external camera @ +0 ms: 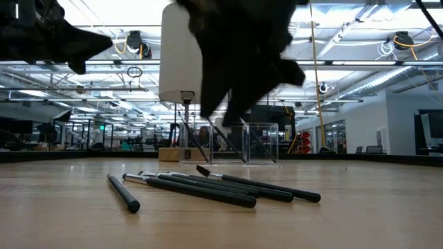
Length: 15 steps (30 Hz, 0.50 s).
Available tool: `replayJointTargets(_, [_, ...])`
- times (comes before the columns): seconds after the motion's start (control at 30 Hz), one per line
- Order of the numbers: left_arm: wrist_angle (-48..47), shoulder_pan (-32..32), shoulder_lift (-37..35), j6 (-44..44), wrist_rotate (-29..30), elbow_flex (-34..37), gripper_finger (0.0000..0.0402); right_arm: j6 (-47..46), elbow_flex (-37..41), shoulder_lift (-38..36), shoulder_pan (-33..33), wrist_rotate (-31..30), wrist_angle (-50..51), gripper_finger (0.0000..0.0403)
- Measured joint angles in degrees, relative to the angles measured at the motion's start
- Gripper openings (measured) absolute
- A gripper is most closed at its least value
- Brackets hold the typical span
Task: Pick & Place Makeup Supplies
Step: Put the makeup brush into the transparent organizer
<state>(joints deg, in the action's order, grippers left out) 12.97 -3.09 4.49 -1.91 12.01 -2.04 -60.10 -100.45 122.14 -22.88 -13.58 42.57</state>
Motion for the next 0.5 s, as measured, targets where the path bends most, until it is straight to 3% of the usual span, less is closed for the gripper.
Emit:
replayJointTargets(0.23, [4.2, 0.0, 0.0, -1.5, 0.4, 0.0, 0.0063, -2.2, 7.0, -0.1, 1.1, 1.9, -7.1, 0.018])
replayJointTargets(0.5, [5.2, 0.0, 0.0, -4.4, 0.5, 0.0, 0.0062, -4.1, 14.4, -0.6, 0.5, 0.8, -12.7, 0.0176])
